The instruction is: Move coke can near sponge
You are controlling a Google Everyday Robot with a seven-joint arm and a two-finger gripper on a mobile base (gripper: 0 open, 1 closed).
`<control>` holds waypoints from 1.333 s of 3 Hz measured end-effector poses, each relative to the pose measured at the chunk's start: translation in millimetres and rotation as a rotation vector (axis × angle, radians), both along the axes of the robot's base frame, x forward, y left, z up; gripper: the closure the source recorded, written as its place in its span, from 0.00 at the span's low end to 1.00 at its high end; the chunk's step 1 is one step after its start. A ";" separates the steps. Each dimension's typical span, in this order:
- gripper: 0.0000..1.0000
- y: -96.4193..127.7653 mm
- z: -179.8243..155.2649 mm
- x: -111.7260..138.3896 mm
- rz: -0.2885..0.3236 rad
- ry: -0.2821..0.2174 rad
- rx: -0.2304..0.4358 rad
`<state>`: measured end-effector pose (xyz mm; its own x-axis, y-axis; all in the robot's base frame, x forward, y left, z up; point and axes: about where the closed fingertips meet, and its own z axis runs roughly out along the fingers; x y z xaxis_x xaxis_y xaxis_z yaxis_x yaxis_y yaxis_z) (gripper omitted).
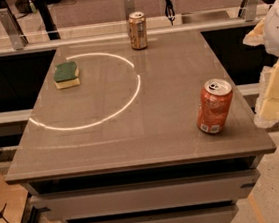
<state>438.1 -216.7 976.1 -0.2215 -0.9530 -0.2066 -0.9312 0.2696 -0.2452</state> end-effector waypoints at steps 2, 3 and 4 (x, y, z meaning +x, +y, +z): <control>0.00 2.4 -0.4 2.5 0.011 -0.014 0.056; 0.00 15.2 -10.9 8.7 0.049 -0.018 0.175; 0.00 27.1 -36.5 20.3 0.080 0.003 0.313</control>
Offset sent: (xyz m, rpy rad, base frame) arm 0.0061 0.0044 -0.0057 0.1406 -0.0128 0.0282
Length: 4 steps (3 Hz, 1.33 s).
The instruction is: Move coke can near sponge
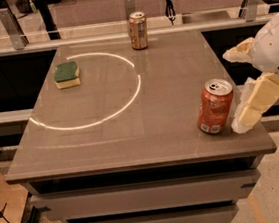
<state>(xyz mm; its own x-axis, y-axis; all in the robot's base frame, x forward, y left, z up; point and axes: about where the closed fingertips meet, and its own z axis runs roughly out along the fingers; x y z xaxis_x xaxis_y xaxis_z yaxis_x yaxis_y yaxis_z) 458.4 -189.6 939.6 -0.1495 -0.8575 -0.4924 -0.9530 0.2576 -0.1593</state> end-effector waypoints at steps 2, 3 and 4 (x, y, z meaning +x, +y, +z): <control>0.17 15.0 -48.4 27.6 0.012 0.066 0.119; 0.41 20.6 -52.0 33.8 0.018 0.068 0.136; 0.64 24.1 -40.8 38.1 0.020 0.054 0.151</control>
Offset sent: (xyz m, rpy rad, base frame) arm 0.0454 0.0182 -0.0742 0.1701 0.1043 0.0002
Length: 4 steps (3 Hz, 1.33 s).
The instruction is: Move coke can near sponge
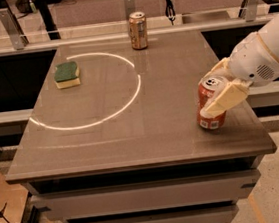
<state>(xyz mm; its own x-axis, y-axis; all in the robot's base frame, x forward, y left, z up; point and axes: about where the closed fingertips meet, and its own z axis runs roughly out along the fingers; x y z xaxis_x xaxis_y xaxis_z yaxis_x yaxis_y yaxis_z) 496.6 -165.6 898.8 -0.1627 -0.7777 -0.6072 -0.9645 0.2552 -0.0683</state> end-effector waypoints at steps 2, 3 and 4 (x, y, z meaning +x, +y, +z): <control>1.00 -1.7 -4.0 2.2 -0.018 0.022 -0.005; 1.00 22.9 -4.9 17.6 -0.002 0.005 0.019; 1.00 65.7 1.5 41.3 0.050 -0.032 0.059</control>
Offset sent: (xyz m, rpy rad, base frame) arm 0.0067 -0.0099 -0.0109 -0.0085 0.0576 -0.0552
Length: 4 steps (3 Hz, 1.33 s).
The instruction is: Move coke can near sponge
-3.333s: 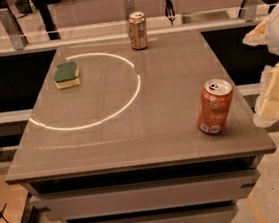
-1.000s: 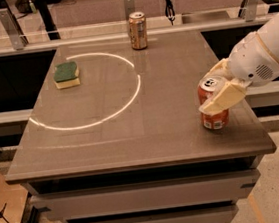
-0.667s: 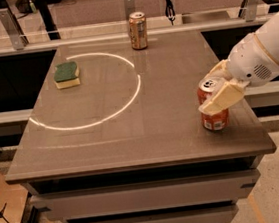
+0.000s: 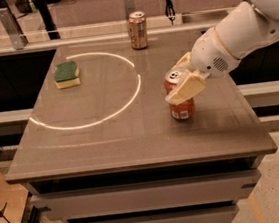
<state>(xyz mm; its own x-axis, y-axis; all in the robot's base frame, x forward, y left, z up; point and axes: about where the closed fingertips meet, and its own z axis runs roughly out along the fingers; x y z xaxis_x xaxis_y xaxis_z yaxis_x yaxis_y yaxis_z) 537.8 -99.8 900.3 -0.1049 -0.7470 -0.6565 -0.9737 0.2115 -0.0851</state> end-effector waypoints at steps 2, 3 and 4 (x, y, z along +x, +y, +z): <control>1.00 90.4 7.8 53.4 0.085 -0.058 0.090; 1.00 127.7 20.6 81.3 0.107 -0.104 0.151; 1.00 156.3 29.2 110.6 0.111 -0.141 0.207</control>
Offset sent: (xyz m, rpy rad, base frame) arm 0.0903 0.1406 0.0188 0.1568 -0.1061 0.1224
